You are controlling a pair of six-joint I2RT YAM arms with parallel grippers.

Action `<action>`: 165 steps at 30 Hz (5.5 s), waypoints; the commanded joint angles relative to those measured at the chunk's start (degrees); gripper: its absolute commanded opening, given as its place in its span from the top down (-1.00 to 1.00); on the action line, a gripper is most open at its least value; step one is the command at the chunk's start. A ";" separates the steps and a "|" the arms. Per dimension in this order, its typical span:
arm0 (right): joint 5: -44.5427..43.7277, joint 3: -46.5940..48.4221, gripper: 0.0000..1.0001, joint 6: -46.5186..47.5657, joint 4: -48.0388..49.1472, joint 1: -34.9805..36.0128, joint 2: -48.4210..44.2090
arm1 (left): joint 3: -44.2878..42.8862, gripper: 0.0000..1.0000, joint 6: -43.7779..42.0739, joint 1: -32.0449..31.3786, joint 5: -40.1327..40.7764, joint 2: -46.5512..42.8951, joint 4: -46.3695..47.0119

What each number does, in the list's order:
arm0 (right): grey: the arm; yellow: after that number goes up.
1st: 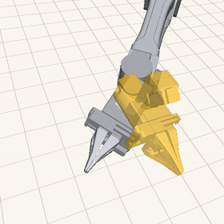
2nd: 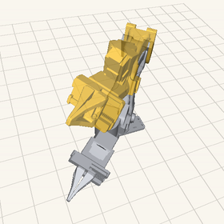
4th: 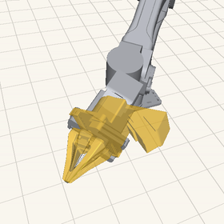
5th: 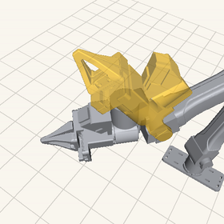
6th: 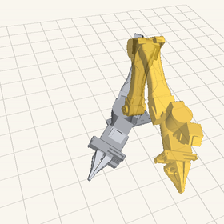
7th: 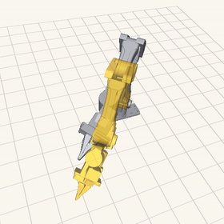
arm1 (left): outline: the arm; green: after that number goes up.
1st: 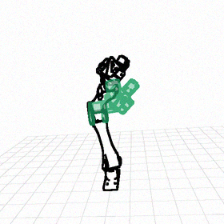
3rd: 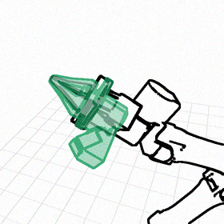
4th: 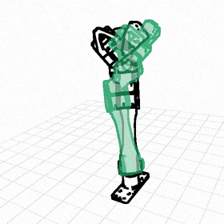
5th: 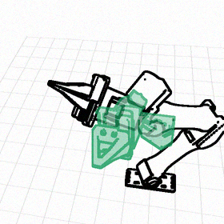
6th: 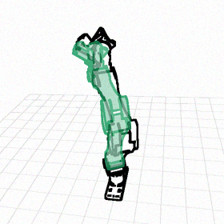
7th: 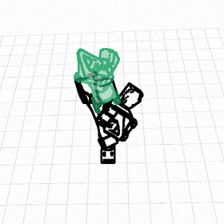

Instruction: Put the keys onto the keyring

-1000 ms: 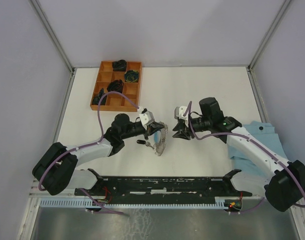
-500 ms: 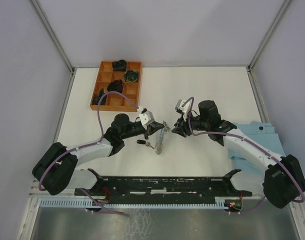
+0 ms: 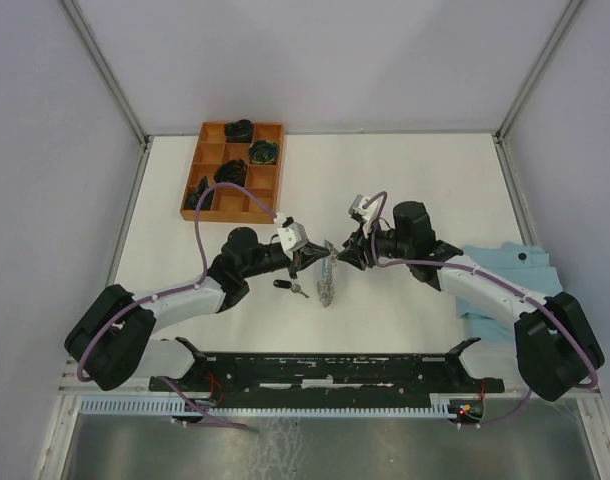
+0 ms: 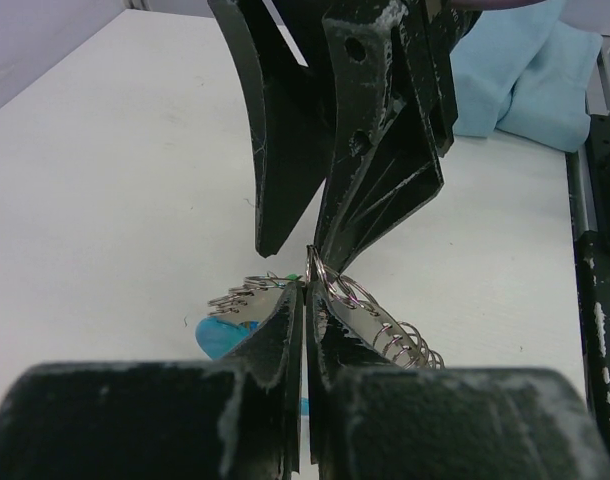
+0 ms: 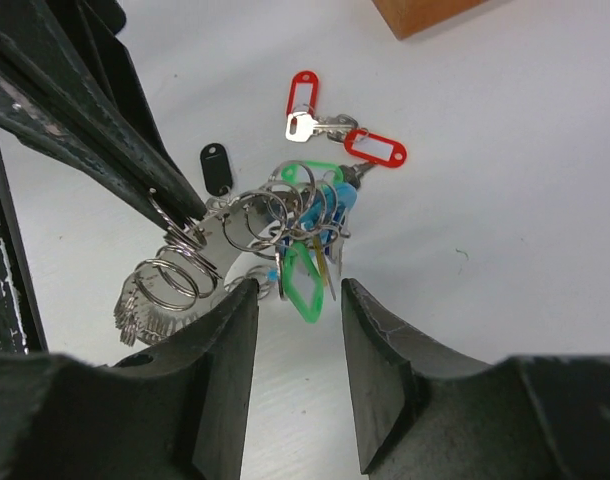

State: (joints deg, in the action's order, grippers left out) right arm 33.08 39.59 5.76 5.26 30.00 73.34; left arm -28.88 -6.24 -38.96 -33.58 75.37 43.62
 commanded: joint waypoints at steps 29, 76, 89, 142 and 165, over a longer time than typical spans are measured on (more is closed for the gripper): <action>-5.64 3.11 0.02 5.71 -9.20 1.32 -10.57 | -2.51 0.95 1.71 0.02 -1.66 -0.05 5.16; 2.94 14.30 0.14 19.99 -21.47 2.34 -7.59 | -4.27 0.95 -2.52 -0.14 -3.41 -0.40 -0.34; 10.93 19.08 0.20 33.94 -27.12 2.38 -1.30 | -7.41 0.95 -5.73 -0.11 -3.66 -2.48 -9.94; 9.54 30.91 0.98 30.96 -39.47 2.17 6.07 | 2.18 -0.09 4.61 -0.50 18.53 -17.64 -10.53; 5.69 5.51 0.98 28.43 -23.23 1.87 -15.10 | 1.15 -0.68 25.10 -0.50 35.96 -18.46 -37.22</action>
State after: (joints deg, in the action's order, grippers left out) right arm 36.45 45.52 34.33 -22.59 32.08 60.01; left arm -23.51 16.05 -39.35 0.47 54.70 11.94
